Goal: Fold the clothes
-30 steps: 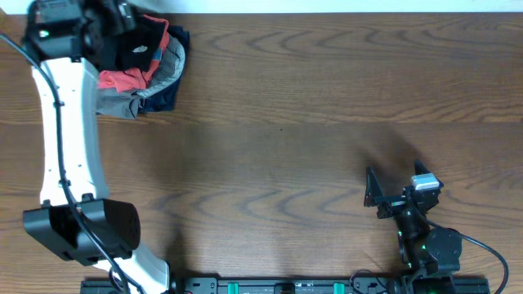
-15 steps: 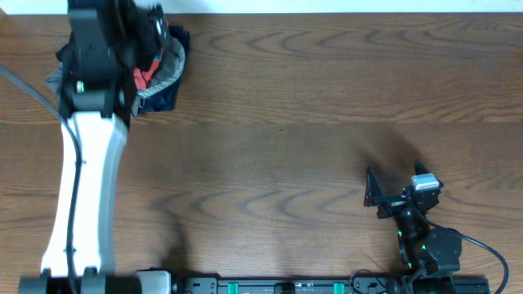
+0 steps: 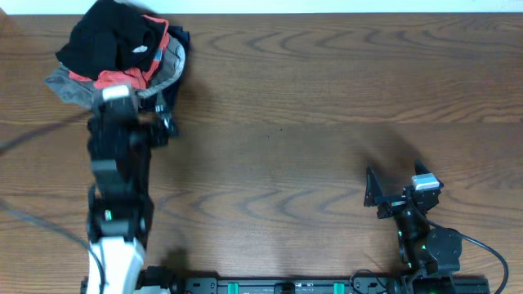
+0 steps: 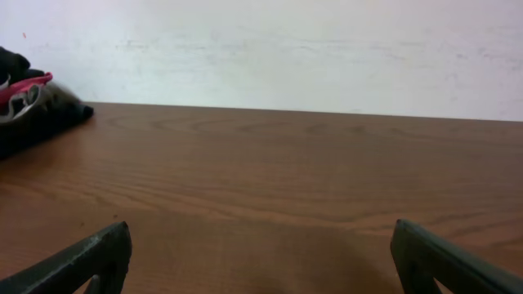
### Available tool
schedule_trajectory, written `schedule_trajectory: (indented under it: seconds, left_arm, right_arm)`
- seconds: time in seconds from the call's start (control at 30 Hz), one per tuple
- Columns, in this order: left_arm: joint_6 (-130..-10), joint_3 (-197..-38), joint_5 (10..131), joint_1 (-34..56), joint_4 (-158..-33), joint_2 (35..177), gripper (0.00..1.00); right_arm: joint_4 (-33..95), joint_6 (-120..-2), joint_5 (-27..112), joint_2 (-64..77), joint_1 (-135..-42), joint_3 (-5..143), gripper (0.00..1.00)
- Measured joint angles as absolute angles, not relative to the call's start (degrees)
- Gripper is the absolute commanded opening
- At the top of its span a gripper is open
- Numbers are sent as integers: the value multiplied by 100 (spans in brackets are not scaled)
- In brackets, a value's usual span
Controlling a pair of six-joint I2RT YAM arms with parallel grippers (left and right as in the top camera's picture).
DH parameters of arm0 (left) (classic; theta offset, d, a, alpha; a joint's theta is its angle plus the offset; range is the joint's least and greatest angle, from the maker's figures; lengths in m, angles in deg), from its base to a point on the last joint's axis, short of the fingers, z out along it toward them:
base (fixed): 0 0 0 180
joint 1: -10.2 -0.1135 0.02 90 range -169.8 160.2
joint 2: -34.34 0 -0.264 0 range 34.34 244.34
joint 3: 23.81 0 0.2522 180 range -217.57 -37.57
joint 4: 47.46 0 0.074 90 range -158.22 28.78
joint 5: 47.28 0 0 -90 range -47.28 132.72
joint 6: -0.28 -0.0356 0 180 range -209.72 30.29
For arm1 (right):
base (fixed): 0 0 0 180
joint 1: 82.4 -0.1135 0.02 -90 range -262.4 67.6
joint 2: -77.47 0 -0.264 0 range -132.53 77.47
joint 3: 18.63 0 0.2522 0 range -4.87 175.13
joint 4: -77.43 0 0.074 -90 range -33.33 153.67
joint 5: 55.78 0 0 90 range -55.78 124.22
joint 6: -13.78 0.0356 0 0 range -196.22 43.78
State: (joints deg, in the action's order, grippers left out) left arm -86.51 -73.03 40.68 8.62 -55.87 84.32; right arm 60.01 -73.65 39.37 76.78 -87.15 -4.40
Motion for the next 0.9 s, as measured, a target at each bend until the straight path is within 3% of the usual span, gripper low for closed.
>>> schedule_trajectory:
  seconds: [0.3, 0.9]
  left_arm:
    - [-8649, -5640, 4066, 591, -5478, 6093, 98]
    - [-8649, -4182, 4066, 539, -5500, 3866, 98]
  right_arm:
    - [6001, -7365, 3937, 7678, -8715, -440, 99]
    - [6001, -7365, 3934, 7680, -8715, -440, 99]
